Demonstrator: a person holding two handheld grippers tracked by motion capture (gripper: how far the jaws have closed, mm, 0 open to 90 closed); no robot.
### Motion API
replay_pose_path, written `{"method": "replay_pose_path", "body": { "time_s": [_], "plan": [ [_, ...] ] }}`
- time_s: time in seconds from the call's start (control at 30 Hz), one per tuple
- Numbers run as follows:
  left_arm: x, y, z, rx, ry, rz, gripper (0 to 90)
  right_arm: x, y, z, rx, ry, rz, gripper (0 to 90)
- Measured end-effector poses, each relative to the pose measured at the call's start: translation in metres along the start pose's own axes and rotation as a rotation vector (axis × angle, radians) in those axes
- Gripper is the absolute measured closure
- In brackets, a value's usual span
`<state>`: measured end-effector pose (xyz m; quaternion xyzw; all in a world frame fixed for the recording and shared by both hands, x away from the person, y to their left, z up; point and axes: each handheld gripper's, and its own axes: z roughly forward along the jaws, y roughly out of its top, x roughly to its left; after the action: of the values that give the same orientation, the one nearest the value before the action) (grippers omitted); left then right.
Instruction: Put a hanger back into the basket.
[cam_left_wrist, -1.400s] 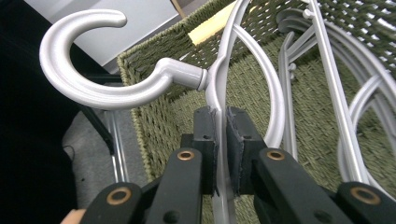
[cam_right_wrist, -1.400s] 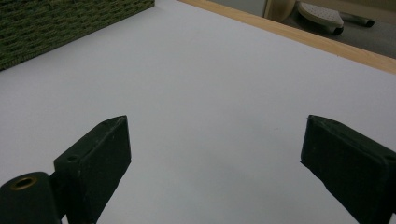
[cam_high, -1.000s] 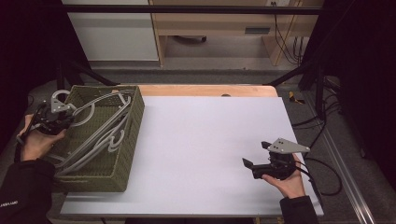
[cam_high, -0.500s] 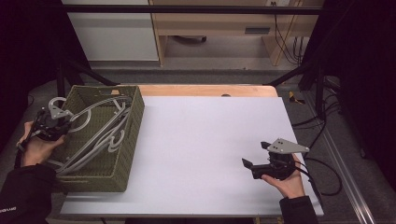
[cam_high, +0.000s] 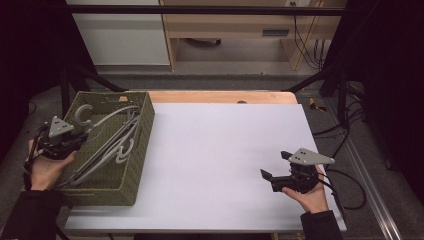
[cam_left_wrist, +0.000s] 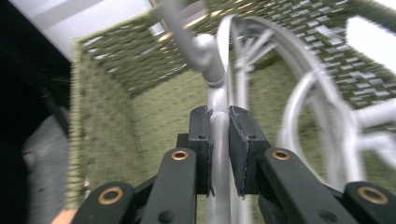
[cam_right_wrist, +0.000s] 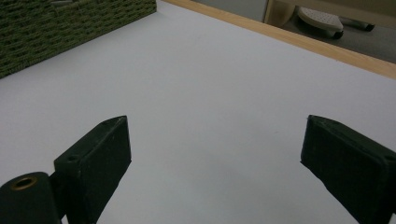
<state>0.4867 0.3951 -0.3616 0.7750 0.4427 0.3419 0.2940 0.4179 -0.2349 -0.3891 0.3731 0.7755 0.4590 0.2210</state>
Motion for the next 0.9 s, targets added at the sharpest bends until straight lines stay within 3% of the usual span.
{"method": "replay_pose_path", "body": {
  "time_s": [0.33, 0.47, 0.6, 0.67, 0.7, 0.73, 0.8, 0.9],
  "plan": [
    [-0.027, 0.0, 0.001, 0.028, -0.069, 0.001, 79.0, 0.002, 0.001, -0.002, -0.004, 0.005, -0.004, 8.7],
    [-0.034, 0.0, -0.002, 0.013, -0.08, -0.01, 72.7, 0.002, 0.002, -0.002, -0.008, 0.004, -0.002, 8.6],
    [-0.039, 0.0, -0.011, -0.051, -0.117, -0.066, 67.4, 0.002, 0.002, -0.002, -0.01, 0.002, -0.001, 8.5],
    [-0.042, 0.002, -0.018, -0.097, -0.144, -0.09, 60.2, 0.002, 0.002, -0.002, -0.016, 0.007, 0.003, 8.0],
    [-0.043, 0.002, -0.02, -0.103, -0.152, -0.09, 60.2, 0.002, 0.002, -0.002, -0.016, 0.007, 0.003, 8.0],
    [-0.047, 0.004, -0.024, -0.143, -0.173, -0.102, 58.9, 0.002, 0.002, -0.003, -0.016, 0.005, 0.001, 7.9],
    [-0.054, 0.006, -0.028, -0.187, -0.199, -0.109, 50.9, 0.002, 0.002, -0.003, -0.025, -0.002, 0.004, 7.5],
    [-0.069, 0.011, -0.037, -0.242, -0.247, -0.094, 44.7, 0.001, 0.003, -0.004, -0.032, -0.003, 0.01, 7.1]
  ]
}}
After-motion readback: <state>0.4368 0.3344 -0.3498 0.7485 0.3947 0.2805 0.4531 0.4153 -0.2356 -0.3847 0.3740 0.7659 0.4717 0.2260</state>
